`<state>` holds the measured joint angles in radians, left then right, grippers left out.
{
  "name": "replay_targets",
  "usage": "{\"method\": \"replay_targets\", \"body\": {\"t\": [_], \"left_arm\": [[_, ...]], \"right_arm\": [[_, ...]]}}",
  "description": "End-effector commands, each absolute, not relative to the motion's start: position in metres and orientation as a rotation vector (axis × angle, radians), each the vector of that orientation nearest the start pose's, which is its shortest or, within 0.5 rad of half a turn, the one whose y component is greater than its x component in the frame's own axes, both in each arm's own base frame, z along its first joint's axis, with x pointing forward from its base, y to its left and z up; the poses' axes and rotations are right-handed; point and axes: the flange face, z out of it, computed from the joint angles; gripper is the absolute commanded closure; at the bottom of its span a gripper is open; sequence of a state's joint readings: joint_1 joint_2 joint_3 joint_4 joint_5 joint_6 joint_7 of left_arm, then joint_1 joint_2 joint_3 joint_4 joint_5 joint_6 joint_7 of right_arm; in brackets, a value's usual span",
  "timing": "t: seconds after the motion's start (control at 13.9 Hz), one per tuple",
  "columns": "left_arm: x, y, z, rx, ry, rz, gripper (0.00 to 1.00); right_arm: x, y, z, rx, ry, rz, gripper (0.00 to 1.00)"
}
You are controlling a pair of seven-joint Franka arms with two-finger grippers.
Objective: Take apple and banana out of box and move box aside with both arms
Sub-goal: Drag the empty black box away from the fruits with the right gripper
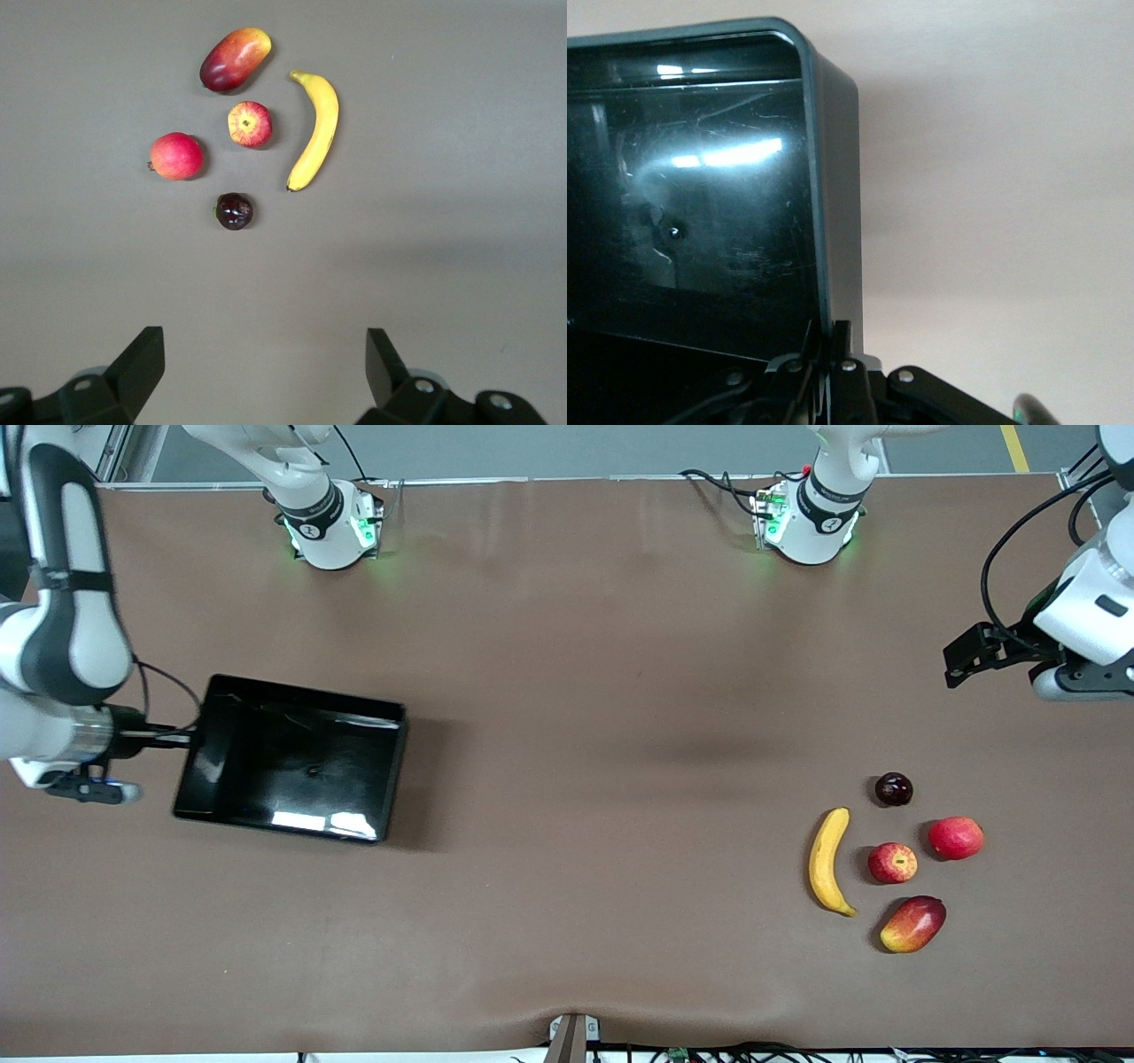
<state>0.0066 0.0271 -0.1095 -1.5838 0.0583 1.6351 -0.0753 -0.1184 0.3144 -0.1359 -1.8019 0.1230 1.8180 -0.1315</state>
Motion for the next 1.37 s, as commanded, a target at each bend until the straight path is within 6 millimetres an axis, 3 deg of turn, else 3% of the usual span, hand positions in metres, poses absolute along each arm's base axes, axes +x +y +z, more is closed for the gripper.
{"method": "replay_targets", "body": {"t": [0.0,0.07,0.43,0.5,0.58,0.72,0.86,1.01,1.23,1.3], "left_arm": [[0.564,-0.054,0.613,-3.104,0.077,-0.067,0.00],[0.564,-0.053,0.616,-3.104,0.073,-0.081,0.00],[0.568,-0.058,0.612,-3.107,0.086,-0.107,0.00],[0.568,-0.058,0.612,-3.107,0.083,-0.110,0.00],[0.569,-0.058,0.609,-3.107,0.083,-0.100,0.00],[0.571,-0.058,0.605,-3.105,0.077,-0.091,0.00],[0.572,-0.057,0.604,-3.103,0.075,-0.089,0.00],[0.572,-0.055,0.604,-3.103,0.072,-0.089,0.00],[0.571,-0.052,0.606,-3.099,0.063,-0.091,0.00],[0.571,-0.051,0.607,-3.097,0.061,-0.094,0.00]], "right_arm": [[0.583,-0.164,0.334,-2.975,0.203,0.398,1.00],[0.579,-0.180,0.318,-2.967,0.210,0.408,1.00],[0.567,-0.211,0.275,-2.962,0.141,0.394,1.00],[0.566,-0.215,0.275,-2.958,0.149,0.399,0.83],[0.568,-0.209,0.278,-2.956,0.157,0.412,0.01],[0.580,-0.207,0.309,-2.938,0.135,0.439,0.00],[0.605,-0.198,0.360,-2.956,0.082,0.377,0.00],[0.637,-0.174,0.424,-3.017,-0.018,0.248,0.00],[0.654,-0.142,0.500,-3.061,-0.123,0.173,0.00],[0.654,-0.132,0.515,-3.066,-0.139,0.163,0.00]]}}
